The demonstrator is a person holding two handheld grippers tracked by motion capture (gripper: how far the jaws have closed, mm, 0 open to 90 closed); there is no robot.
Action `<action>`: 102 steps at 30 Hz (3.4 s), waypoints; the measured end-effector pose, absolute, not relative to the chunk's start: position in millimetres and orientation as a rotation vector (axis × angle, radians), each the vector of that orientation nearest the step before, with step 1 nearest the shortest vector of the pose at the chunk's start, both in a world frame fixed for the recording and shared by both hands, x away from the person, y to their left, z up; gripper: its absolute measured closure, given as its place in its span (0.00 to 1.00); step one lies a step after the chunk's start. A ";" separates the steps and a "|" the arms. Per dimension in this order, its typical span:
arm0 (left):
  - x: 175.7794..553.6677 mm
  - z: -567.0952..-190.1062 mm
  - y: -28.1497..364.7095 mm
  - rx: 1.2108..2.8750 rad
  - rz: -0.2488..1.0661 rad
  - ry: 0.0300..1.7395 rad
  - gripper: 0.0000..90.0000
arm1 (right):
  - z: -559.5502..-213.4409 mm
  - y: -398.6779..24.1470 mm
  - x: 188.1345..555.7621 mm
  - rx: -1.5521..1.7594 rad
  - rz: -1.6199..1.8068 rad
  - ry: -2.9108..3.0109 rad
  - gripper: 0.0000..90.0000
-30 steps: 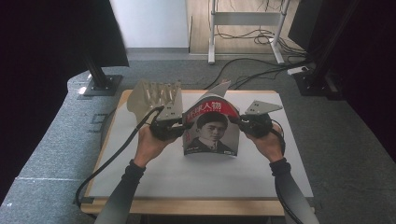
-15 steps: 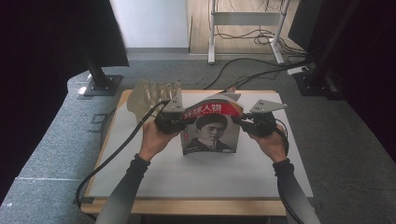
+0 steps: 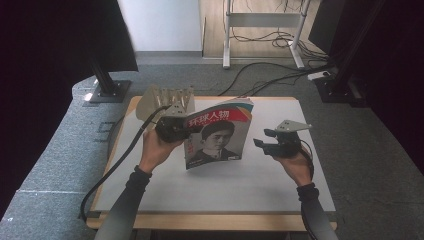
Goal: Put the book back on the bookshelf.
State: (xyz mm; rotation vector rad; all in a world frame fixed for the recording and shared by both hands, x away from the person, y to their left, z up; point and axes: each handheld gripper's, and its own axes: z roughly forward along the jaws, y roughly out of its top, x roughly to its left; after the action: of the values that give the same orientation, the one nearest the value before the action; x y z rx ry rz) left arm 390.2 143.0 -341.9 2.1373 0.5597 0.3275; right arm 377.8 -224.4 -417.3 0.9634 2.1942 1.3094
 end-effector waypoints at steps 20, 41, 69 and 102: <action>378.0 -325.1 190.8 2.113 0.305 0.654 0.96 | -497.6 -217.9 372.3 1.075 1.157 2.301 0.15; 362.7 -305.5 263.1 2.033 0.375 0.835 0.97 | -535.5 -215.0 368.9 1.153 0.999 2.358 0.00; 387.6 -299.1 332.8 1.895 0.548 1.136 0.97 | -536.3 -214.9 368.7 1.153 1.003 2.352 0.00; 454.8 -321.4 325.2 1.986 0.382 1.238 0.96 | -536.4 -215.1 368.8 1.150 1.002 2.354 0.00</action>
State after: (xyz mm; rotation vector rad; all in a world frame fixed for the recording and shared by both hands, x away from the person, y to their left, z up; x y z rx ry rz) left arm 454.8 325.2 -321.4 1.9857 1.2377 0.3825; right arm 368.8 -215.1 -536.4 1.1496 2.3538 1.0019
